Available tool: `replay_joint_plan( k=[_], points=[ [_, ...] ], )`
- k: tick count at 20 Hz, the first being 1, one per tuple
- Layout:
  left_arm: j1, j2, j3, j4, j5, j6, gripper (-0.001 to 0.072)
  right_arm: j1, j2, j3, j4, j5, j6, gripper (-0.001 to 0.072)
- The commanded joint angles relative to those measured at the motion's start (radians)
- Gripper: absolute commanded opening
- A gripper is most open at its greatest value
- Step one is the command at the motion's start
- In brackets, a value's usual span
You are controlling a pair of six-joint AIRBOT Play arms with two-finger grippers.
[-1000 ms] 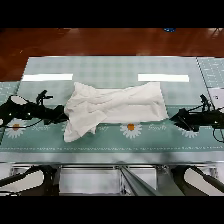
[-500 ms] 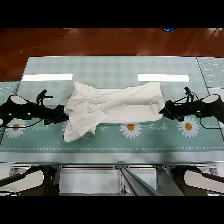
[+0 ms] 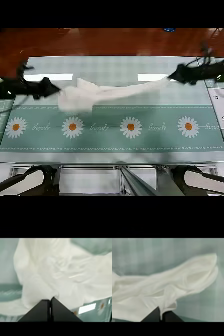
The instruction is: Fold the shirts.
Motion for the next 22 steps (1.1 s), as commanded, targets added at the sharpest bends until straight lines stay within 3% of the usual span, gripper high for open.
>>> replay_joint_plan(
  k=[1,5,11,18,22],
  points=[
    [0.068,0.08,0.299,-0.192,-0.024,0.004,0.0024,-0.082,0.066,0.334,-0.013,0.082,0.051,0.002],
    [0.095,0.15,0.615,-0.206,-0.024,-0.026,0.0024,-0.135,0.218,0.507,-0.014,0.092,0.054,0.002],
    [0.097,0.272,0.892,-0.187,-0.025,-0.014,0.0024,-0.152,0.526,0.512,-0.13,0.084,0.024,0.002],
    [0.074,0.508,0.932,0.166,-0.143,-0.03,0.0024,-0.15,0.774,0.512,-0.378,0.156,0.08,0.002],
    [-0.101,0.588,0.93,0.39,-0.16,-0.105,0.0024,-0.15,0.815,0.512,-0.439,0.229,0.109,0.002]
  ],
)
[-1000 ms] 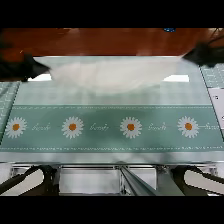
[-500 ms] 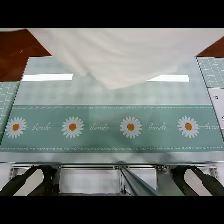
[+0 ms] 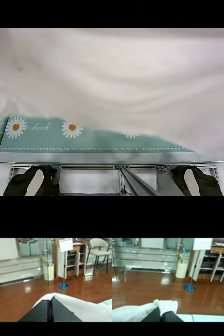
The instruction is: Fold the shirts.
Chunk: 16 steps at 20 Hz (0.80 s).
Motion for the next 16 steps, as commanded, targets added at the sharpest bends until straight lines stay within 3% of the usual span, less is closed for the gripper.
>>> replay_joint_plan(
  k=[1,4,9,12,16],
  points=[
    [-0.133,0.056,-0.004,0.244,-0.048,-0.065,0.0024,0.0,0.039,-0.008,-0.061,0.055,0.024,0.002],
    [-0.165,0.044,-0.105,0.39,-0.06,-0.109,0.0024,0.0,0.039,-0.12,-0.006,0.056,0.023,0.002],
    [-0.166,-0.057,-0.443,0.364,0.009,-0.125,0.0024,0.0,-0.017,-0.44,0.266,0.039,-0.069,0.002],
    [-0.165,-0.195,-0.602,0.323,0.146,-0.125,0.0025,0.0,-0.148,-0.583,0.385,-0.026,-0.155,0.002],
    [-0.166,-0.477,-0.632,0.275,0.268,-0.125,0.0025,0.008,-0.461,-0.65,0.529,-0.101,-0.27,0.002]
  ],
)
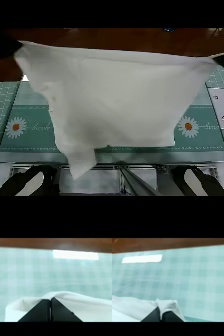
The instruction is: Fold the shirts.
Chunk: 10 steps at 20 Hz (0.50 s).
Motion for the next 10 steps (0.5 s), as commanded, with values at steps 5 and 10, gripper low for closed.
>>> replay_joint_plan(
  k=[5,10],
  points=[
    [-0.003,-0.459,-0.049,-0.236,0.304,-0.003,0.0025,0.121,-0.596,0.0,0.228,-0.375,-0.105,0.0021],
    [-0.004,-0.593,-0.049,-0.369,0.279,-0.003,0.0132,0.182,-0.898,0.185,0.277,-0.41,0.002,0.0424]
  ],
)
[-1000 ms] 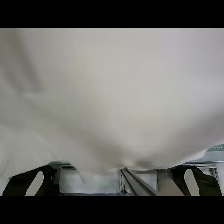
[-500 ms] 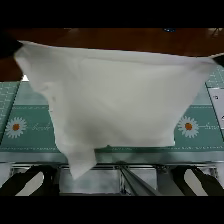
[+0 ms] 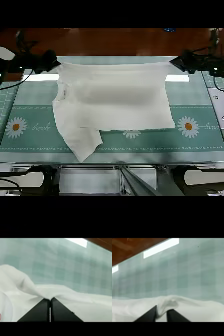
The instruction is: Fold the shirts.
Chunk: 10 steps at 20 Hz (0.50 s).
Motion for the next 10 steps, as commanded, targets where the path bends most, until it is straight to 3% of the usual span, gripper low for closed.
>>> replay_joint_plan(
  k=[1,2,7,10],
  points=[
    [0.009,-0.083,-0.002,-0.088,-0.028,0.005,0.0439,0.021,-0.192,0.124,0.027,-0.008,0.057,0.042],
    [0.029,-0.082,0.003,-0.074,-0.075,0.023,0.0509,-0.002,-0.198,0.153,0.011,0.022,0.074,0.0419],
    [0.262,-0.045,0.081,0.114,-0.523,0.008,0.0508,-0.246,-0.114,0.219,-0.007,0.309,0.101,0.0417],
    [0.38,0.073,-0.039,0.229,-0.617,0.031,0.0509,-0.37,-0.03,0.206,-0.301,0.506,0.082,0.0416]
  ],
)
